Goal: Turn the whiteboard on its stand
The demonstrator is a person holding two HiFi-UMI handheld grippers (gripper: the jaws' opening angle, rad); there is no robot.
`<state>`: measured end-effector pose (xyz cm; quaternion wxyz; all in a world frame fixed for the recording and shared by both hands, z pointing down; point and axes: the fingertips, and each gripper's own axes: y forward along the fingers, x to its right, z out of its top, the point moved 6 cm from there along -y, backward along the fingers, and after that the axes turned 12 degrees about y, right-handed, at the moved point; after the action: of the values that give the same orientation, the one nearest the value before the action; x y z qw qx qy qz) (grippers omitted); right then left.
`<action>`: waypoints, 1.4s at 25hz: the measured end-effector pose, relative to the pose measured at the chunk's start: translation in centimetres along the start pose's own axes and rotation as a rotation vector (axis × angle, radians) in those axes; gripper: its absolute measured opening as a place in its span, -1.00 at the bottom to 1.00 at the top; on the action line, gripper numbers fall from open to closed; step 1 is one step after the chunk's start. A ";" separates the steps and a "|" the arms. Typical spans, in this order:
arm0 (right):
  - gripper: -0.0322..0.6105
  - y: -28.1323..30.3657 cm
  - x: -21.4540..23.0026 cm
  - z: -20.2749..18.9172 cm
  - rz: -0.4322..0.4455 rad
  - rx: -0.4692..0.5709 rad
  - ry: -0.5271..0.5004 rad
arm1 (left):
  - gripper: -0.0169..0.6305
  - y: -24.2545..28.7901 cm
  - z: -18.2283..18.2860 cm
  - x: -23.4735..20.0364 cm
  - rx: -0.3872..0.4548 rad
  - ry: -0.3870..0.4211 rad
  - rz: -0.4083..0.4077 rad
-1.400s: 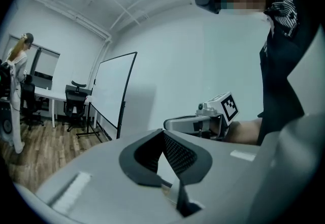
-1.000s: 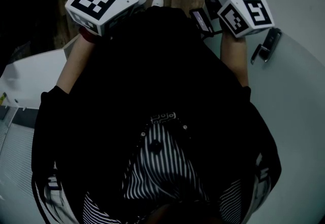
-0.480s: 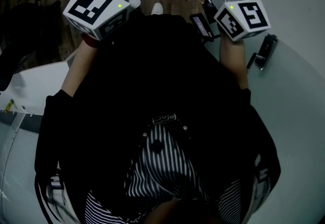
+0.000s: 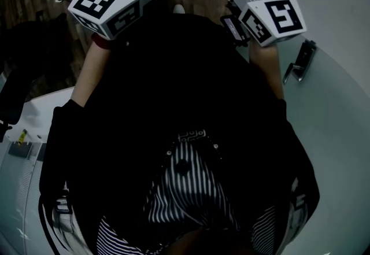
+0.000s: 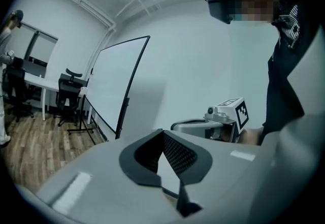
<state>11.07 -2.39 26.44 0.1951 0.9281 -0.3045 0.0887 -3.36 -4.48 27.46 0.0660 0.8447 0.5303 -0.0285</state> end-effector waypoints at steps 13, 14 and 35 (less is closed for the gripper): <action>-0.89 -0.2 -2.9 0.2 0.164 -0.037 0.062 | -0.94 -4.7 0.7 3.5 0.018 0.014 0.144; -0.89 -0.6 -2.8 0.2 0.152 -0.037 0.065 | -0.94 -4.6 0.9 3.5 0.017 0.026 0.133; -0.89 -1.3 -2.6 0.6 0.103 0.021 0.071 | -0.94 -4.1 0.9 3.8 -0.001 0.082 0.064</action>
<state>9.82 -0.37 24.76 0.1914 0.9095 -0.3437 0.1345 -5.41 0.52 25.79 0.0455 0.8617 0.5054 0.0086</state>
